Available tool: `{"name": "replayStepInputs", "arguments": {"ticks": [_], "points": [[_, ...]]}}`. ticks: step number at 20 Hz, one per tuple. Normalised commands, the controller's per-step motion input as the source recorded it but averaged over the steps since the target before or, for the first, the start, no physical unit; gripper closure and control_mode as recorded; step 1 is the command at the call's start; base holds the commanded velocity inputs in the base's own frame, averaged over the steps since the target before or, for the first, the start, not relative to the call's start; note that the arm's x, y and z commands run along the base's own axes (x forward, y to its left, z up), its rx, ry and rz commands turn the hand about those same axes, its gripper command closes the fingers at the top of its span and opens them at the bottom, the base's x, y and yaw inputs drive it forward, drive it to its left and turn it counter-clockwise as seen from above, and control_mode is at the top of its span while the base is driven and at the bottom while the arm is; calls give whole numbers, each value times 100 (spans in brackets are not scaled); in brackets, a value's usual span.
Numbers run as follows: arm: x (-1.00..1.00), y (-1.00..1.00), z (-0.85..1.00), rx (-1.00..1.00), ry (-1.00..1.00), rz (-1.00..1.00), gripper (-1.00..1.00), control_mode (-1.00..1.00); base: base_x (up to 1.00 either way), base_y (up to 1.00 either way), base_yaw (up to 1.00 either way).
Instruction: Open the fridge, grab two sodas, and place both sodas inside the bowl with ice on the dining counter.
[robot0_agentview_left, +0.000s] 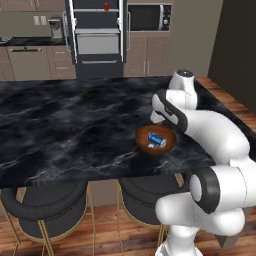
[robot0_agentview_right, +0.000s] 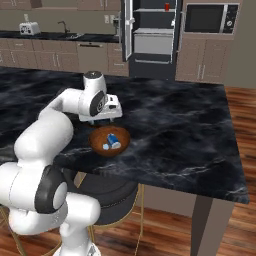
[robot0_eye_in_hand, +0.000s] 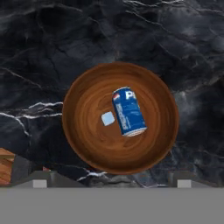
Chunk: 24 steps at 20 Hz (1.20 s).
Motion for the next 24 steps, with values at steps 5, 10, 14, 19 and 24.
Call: {"name": "replayStepInputs", "arguments": {"ticks": [5,10,14,19,24], "points": [[-75,7,26,2,-6,-19,-100,-100,0,0,0],[-81,13,15,1,-5,-17,-100,-100,0,0,0],[-85,8,8,0,-4,-12,-100,-100,0,0,0],[-87,1,1,0,-5,-6,-100,-100,0,0,0],[-69,3,0,0,-8,0,-100,-100,0,0,0]]}}
